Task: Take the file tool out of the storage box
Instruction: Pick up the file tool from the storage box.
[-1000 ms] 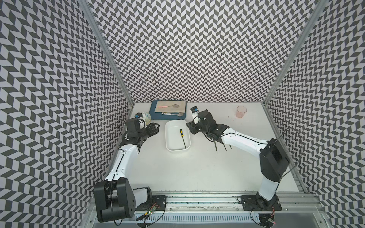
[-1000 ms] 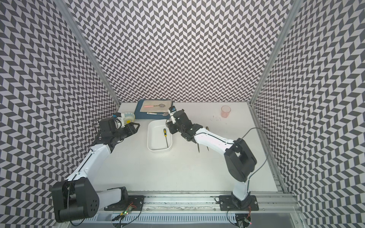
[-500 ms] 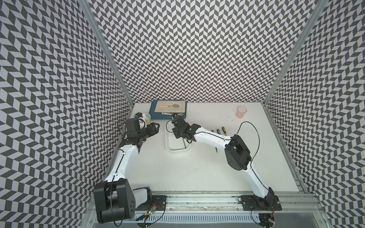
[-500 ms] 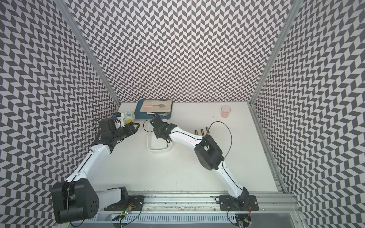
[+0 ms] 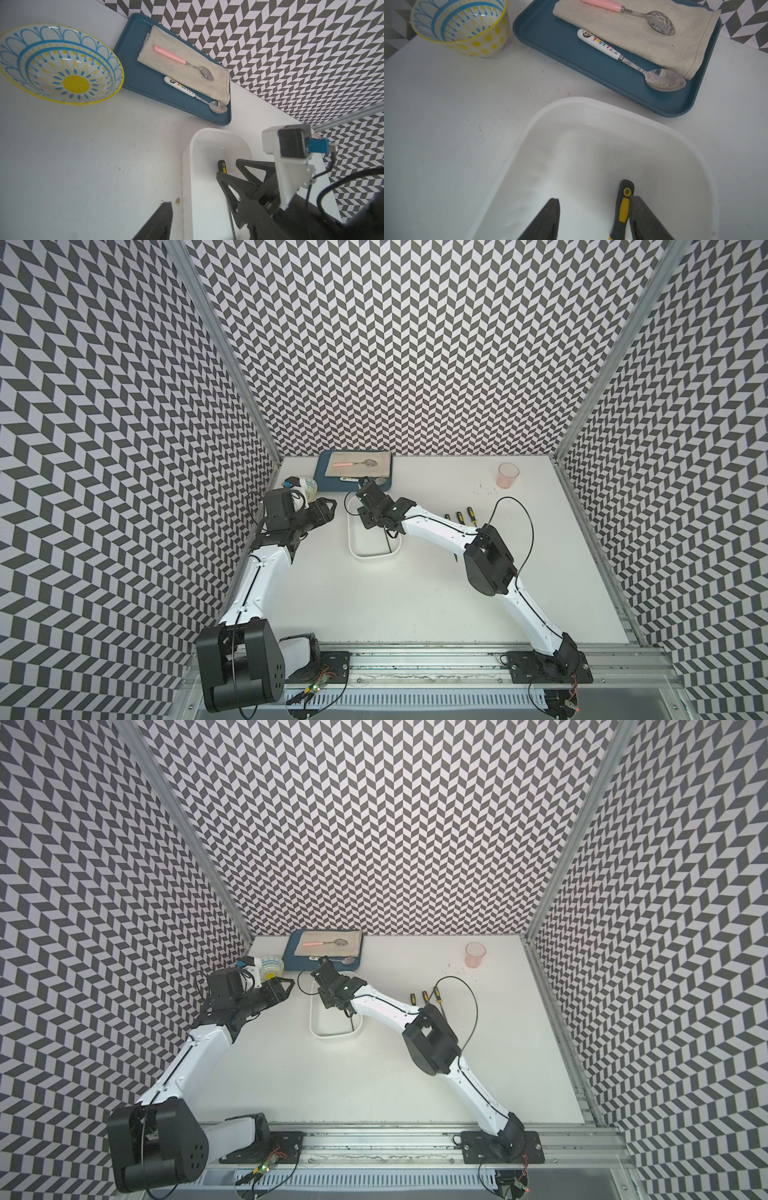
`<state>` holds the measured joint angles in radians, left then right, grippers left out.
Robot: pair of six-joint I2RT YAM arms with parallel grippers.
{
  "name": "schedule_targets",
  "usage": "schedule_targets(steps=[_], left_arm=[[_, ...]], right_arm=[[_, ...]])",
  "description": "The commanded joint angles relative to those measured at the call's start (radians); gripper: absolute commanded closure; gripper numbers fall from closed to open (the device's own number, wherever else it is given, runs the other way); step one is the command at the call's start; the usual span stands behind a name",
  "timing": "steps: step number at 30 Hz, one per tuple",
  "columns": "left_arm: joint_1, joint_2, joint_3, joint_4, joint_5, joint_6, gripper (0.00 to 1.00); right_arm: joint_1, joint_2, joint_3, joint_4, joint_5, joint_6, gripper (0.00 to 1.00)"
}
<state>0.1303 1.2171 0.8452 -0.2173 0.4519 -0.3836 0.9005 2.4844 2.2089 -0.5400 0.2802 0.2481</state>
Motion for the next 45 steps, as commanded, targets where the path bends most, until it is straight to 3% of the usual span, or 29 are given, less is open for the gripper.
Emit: schedule_targets(steps=[1,30,33,37,42,45], left_arm=[[-0.006,-0.028,-0.005,0.019,0.017,0.002,0.38],[-0.004,-0.032,-0.004,0.022,0.031,0.001,0.38],[-0.003,-0.026,-0.002,0.026,0.036,0.000,0.38],[-0.003,-0.026,-0.003,0.022,0.036,0.000,0.38],[0.001,-0.017,0.000,0.025,0.037,-0.001,0.38],[0.006,-0.006,0.003,0.026,0.047,-0.004,0.38]], right_arm=[[0.002,0.037,0.021,-0.024,0.031,0.021,0.42],[-0.022,0.112,0.035,-0.048,-0.004,0.111,0.43],[-0.023,0.110,0.030,-0.029,-0.006,0.112,0.48],[-0.023,0.096,0.018,-0.003,-0.008,0.109,0.62],[-0.024,0.094,0.015,0.018,-0.021,0.099,0.67],[-0.023,0.102,0.026,0.011,-0.010,0.088,0.83]])
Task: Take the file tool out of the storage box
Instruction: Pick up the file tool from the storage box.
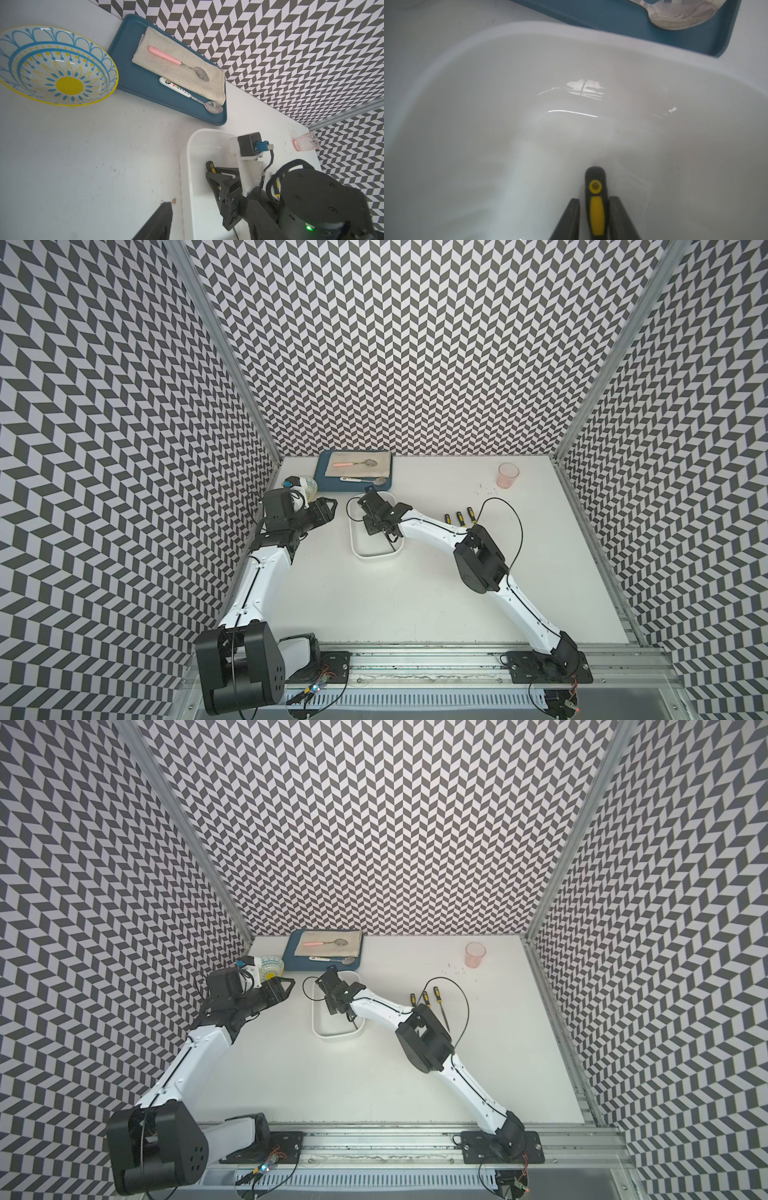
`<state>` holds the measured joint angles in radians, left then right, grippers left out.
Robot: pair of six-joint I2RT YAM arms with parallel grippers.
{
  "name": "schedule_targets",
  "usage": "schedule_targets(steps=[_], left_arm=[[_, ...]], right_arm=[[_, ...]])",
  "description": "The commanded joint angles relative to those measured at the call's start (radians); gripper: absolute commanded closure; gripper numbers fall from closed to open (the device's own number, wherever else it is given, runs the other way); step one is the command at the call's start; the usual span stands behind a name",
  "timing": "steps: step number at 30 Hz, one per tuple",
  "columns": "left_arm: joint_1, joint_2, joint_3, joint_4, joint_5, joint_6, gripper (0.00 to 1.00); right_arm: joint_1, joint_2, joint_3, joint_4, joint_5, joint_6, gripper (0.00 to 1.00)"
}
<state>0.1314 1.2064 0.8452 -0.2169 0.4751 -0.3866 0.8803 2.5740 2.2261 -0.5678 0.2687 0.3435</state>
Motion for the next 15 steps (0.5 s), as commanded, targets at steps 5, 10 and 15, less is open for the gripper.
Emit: schedule_targets(steps=[5,10,15], left_arm=[[0.005,0.009,-0.001,0.029,0.021,-0.001,0.38],[0.004,0.001,-0.007,0.023,0.007,0.001,0.38],[0.002,0.008,-0.008,0.023,-0.006,0.003,0.38]], right_arm=[[-0.009,0.005,0.003,0.050,-0.005,-0.007,1.00],[-0.014,-0.011,-0.011,0.074,-0.024,-0.005,1.00],[-0.017,-0.065,-0.034,0.145,-0.041,-0.017,1.00]])
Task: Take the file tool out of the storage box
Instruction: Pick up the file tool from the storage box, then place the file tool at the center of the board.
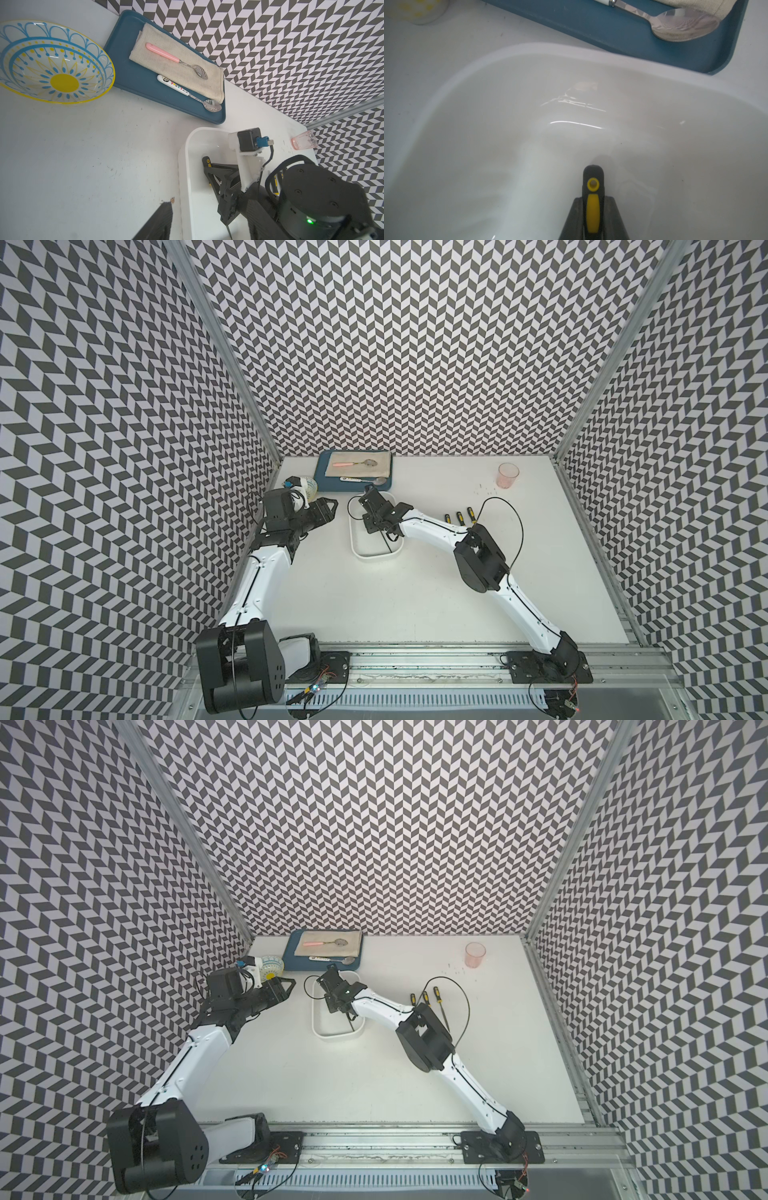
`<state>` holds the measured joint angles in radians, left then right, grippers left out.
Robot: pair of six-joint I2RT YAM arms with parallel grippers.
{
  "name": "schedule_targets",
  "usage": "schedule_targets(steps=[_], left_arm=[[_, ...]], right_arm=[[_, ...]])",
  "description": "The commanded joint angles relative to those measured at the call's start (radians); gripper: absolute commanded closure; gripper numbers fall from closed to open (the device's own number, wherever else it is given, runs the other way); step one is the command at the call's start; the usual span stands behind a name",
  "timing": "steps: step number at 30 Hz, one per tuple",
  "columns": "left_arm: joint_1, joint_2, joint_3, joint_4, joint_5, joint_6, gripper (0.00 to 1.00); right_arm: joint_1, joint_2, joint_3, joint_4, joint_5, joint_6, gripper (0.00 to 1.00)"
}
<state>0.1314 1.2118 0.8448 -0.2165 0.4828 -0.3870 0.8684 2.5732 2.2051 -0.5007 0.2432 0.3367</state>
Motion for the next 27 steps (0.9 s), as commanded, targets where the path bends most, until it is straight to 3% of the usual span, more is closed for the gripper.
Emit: schedule_targets(steps=[1,6,13,19,27], left_arm=[[0.002,0.002,-0.008,0.023,-0.019,0.002,0.38],[0.002,0.003,-0.011,0.026,-0.021,0.001,0.38],[0.000,0.011,-0.012,0.024,-0.028,0.002,0.38],[-0.002,-0.001,-0.010,0.020,-0.027,0.004,0.38],[-0.023,-0.015,-0.010,0.011,-0.052,0.010,0.38]], right_arm=[[-0.008,-0.076,-0.011,0.084,-0.023,-0.010,1.00],[-0.012,-0.163,-0.041,0.119,-0.033,-0.016,1.00],[-0.020,-0.345,-0.205,0.215,-0.028,-0.001,1.00],[-0.040,-0.507,-0.348,0.224,0.055,-0.009,1.00],[-0.104,-0.683,-0.648,0.290,0.120,0.039,1.00]])
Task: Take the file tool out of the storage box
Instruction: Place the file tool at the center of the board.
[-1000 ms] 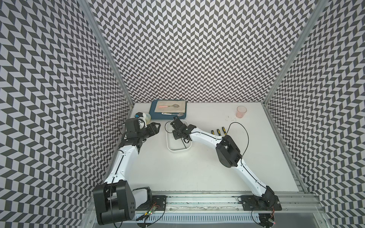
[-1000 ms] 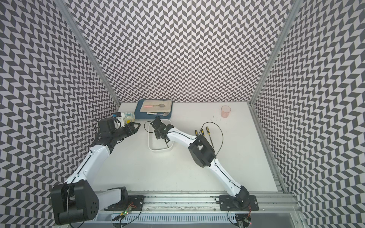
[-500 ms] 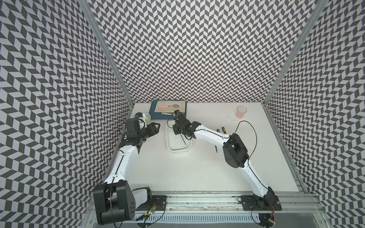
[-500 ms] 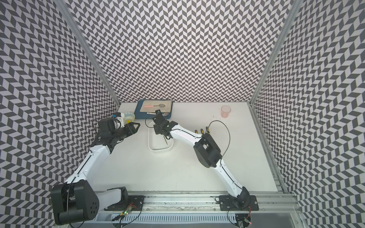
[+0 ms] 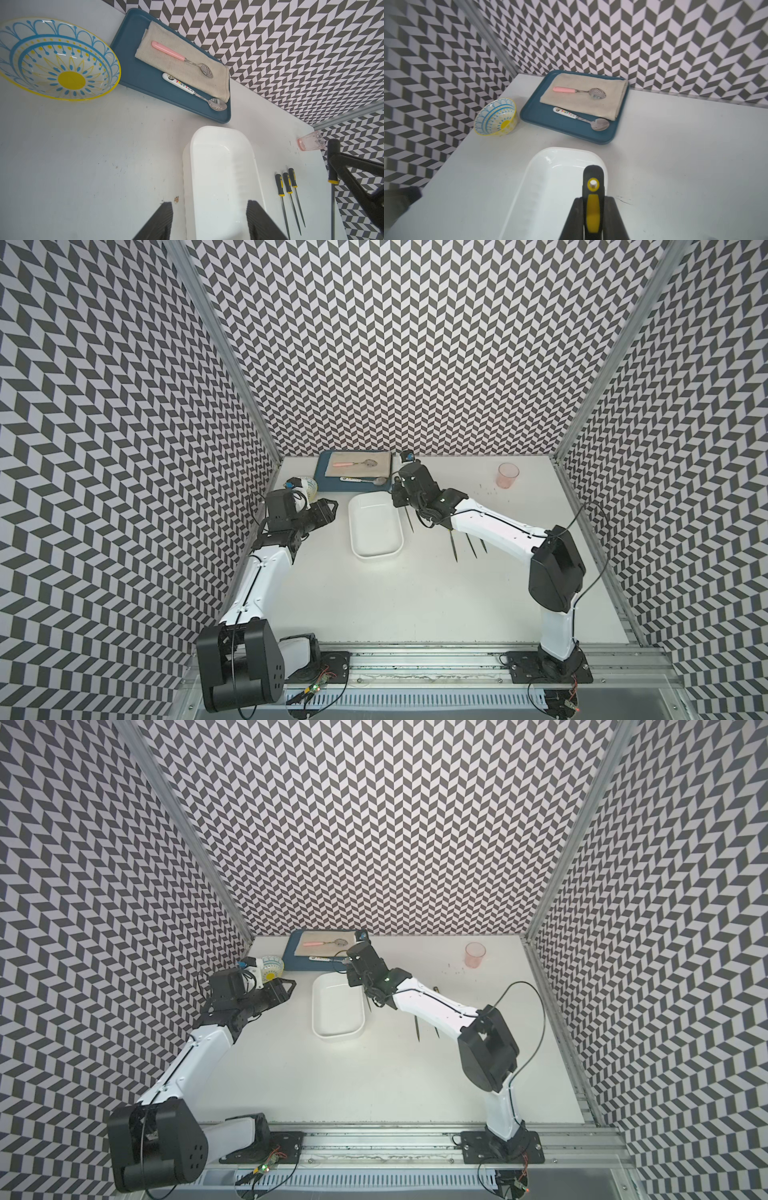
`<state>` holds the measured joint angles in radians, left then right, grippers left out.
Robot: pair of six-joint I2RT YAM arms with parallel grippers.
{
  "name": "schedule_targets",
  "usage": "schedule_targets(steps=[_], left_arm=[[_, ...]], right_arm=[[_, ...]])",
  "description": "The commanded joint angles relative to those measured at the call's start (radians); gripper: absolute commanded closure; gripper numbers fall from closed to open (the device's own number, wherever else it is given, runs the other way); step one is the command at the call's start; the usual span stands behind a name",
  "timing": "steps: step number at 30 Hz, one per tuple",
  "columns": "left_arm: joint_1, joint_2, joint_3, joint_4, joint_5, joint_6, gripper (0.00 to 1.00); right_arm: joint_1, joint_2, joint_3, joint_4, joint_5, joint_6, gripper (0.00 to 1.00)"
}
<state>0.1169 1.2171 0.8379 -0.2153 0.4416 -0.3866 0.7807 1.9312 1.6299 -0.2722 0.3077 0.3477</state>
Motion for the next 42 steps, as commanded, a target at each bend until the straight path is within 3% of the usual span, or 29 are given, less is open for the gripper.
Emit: schedule_targets(steps=[1,8,23,42], left_arm=[[-0.009,-0.021,-0.003,0.008,-0.010,0.009,0.38],[-0.011,-0.023,-0.002,0.011,-0.001,0.009,0.38],[-0.020,-0.021,-0.003,0.011,0.007,0.009,0.38],[-0.020,-0.021,-0.002,0.010,0.007,0.009,0.38]], right_arm=[[-0.020,-0.047,-0.098,0.065,0.067,0.035,1.00],[-0.052,-0.023,-0.227,0.078,0.073,0.075,1.00],[-0.083,0.104,-0.312,0.141,0.035,0.111,1.00],[-0.110,0.101,-0.369,0.158,0.047,0.116,1.00]])
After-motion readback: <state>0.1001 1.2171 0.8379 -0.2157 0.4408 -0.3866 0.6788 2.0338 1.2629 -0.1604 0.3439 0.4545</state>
